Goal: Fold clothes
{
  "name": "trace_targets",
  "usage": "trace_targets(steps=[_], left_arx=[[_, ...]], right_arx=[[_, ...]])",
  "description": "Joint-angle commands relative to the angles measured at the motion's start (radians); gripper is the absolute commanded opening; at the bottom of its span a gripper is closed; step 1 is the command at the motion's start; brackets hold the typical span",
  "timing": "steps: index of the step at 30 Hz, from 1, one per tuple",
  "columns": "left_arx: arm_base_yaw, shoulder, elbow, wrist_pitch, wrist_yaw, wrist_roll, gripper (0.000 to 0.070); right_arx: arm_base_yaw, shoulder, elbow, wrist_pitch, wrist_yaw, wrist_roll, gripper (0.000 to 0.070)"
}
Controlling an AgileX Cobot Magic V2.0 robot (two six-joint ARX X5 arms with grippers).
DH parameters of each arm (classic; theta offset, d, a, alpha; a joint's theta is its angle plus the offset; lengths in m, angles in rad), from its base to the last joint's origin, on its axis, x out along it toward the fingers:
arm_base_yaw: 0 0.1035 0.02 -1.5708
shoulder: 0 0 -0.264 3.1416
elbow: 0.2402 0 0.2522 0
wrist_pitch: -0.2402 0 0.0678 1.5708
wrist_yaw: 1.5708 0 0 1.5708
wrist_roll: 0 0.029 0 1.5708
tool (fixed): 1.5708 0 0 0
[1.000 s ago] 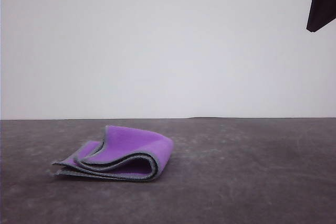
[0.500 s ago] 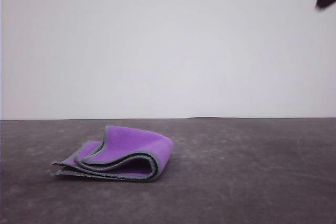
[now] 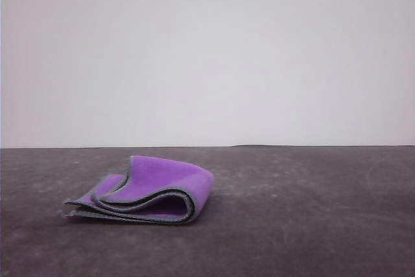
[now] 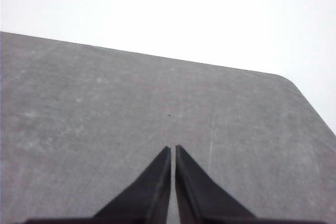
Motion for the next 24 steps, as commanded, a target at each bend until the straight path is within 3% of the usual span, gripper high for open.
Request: trace_targets(steps=[1,8,13,24], left_arx=[[0.000,0.001,-0.020,-0.005,-0.002,-0.003,0.0016],[0.000,0.000,-0.020,-0.005,-0.002,-0.003,0.0016],[0.000,0.001,-0.020,-0.005,-0.002,-0.003,0.0016],[0.000,0.001,-0.020,-0.005,-0.002,-0.003,0.0016]], right_arx=[[-0.007,-0.068,-0.078,0.030,-0.001,-0.004,0.0009],[-0.046,-0.270,-0.249,0.043,-0.003,0.038,0.0009],[-0.060,-0.274,-0.293,0.032,-0.003,0.069,0.0009],[-0.060,-0.274,-0.295,-0.027,-0.008,0.063,0.0009]])
